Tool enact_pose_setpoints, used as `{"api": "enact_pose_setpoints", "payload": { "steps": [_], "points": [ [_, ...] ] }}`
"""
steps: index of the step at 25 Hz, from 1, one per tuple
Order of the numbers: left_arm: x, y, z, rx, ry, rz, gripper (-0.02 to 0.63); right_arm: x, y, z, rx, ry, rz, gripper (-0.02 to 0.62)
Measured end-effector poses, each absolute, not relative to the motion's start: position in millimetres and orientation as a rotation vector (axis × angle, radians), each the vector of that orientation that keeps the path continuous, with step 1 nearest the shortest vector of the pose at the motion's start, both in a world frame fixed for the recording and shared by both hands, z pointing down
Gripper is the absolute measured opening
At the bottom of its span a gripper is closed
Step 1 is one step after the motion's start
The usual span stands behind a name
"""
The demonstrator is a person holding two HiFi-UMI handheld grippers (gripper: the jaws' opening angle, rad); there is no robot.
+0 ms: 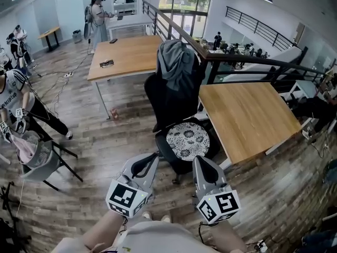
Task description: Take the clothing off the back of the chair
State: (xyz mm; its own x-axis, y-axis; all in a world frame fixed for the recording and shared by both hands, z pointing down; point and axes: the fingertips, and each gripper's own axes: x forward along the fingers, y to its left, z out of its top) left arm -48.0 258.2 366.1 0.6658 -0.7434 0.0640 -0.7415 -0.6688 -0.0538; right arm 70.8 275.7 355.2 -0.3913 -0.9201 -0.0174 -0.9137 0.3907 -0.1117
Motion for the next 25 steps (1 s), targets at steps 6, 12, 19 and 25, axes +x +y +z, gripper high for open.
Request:
{"api": "enact_pose_setpoints", "payload": {
  "steps": [6,12,19,25],
  "points": [
    [-34.9,257.7,370.3,-2.804,1.296,-0.136,0.003,85.5,271.0,362.2,-1.659,2.569,-0.122,-0.003],
    [-24.3,261.5,373.5,-2.782,1.315,-0.143,0.003,98.0,273.8,365.4,-1.642,2.584,-0.109,-0.003],
    [-16.3,260.7,374.8,-2.776,1.307,-0.115,0.003,100.4,267.2,371.6,-1.617,2.594,-0.103,-0.003],
    [-20.7,236.0,387.8,-2.766,1.318,-0.085,0.003,98.8,243.4,383.7,-1.608,2.597,-0.083,-0.003]
  ]
}}
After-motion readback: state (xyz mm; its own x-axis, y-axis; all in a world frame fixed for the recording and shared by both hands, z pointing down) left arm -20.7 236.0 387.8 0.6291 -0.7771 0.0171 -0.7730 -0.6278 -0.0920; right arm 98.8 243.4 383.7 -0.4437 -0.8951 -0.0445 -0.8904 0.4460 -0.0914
